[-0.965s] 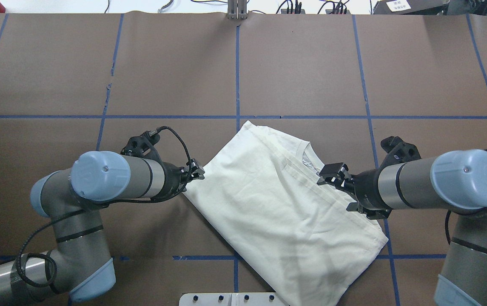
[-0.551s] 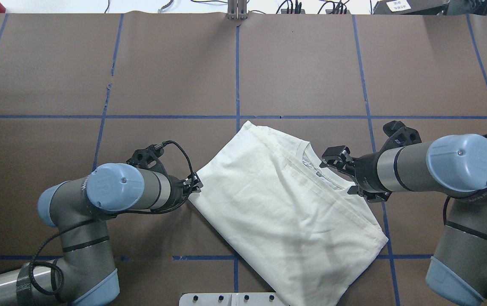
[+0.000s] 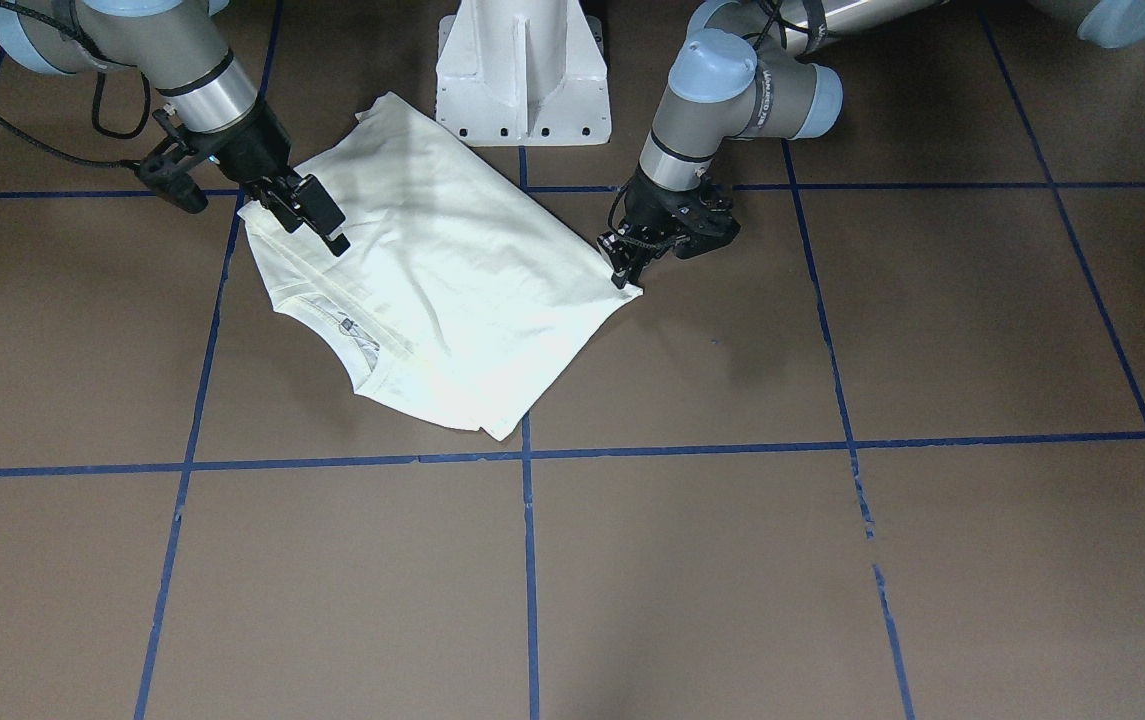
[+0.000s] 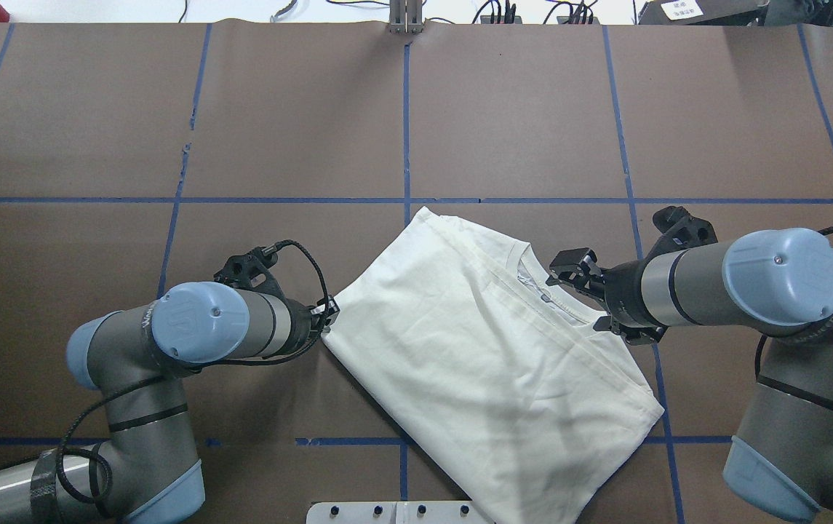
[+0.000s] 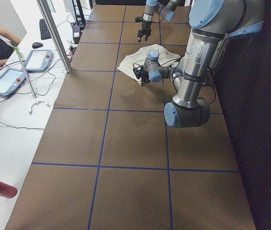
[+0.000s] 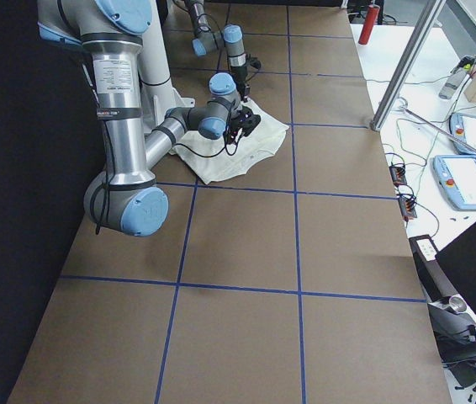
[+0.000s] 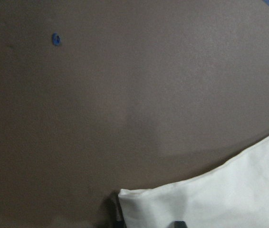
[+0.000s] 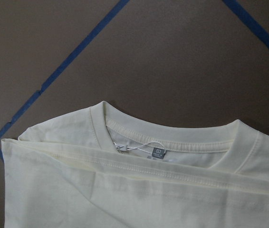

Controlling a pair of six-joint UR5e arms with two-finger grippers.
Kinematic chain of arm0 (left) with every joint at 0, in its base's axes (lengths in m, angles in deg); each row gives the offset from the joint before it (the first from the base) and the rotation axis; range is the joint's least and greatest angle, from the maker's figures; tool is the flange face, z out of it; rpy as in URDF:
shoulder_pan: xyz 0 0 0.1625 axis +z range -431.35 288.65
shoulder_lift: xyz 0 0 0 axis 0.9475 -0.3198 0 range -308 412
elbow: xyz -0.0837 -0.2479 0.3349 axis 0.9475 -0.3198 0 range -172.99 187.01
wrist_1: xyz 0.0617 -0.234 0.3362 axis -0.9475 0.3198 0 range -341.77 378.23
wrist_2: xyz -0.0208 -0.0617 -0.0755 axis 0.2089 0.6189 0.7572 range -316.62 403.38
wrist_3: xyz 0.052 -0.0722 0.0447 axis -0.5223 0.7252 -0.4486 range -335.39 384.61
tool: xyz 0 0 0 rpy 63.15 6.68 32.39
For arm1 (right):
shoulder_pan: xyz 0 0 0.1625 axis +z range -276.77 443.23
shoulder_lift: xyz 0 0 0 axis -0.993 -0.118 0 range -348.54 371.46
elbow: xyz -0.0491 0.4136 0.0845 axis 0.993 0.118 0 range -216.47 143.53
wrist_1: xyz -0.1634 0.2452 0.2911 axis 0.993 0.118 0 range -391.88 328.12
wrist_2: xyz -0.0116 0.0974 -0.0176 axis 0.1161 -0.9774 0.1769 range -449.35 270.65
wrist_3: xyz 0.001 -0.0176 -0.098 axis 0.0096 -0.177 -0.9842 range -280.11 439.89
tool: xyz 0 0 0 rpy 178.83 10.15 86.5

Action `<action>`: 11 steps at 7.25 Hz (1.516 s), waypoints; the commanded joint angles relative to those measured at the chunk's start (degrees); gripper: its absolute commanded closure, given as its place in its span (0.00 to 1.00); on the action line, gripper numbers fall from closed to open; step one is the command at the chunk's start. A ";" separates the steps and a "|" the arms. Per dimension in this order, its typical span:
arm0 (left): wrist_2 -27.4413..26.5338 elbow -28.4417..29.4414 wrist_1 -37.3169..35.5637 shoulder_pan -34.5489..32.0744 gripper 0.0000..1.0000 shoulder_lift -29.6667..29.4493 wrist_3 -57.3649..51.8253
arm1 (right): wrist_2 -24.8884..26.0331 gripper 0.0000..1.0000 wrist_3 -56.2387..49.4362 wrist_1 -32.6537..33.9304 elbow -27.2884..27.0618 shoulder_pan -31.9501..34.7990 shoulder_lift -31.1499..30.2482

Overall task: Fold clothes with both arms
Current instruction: 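Grasp the folded white shirt's sides with both grippers, then push the folded shirt farther from the robot with both grippers, straightening it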

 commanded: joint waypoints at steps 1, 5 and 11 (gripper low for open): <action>-2.74 -0.08 -1.76 -1.04 1.00 -0.24 -0.72 | 0.03 0.00 -0.04 -0.09 -0.05 -0.04 0.13; -3.02 12.93 -1.09 -16.14 1.00 -13.44 -10.66 | 9.21 0.00 1.10 0.00 2.15 -3.53 6.98; -0.16 17.58 10.62 -19.60 0.50 -15.95 -11.45 | 17.33 0.00 3.21 0.87 2.15 -9.25 9.35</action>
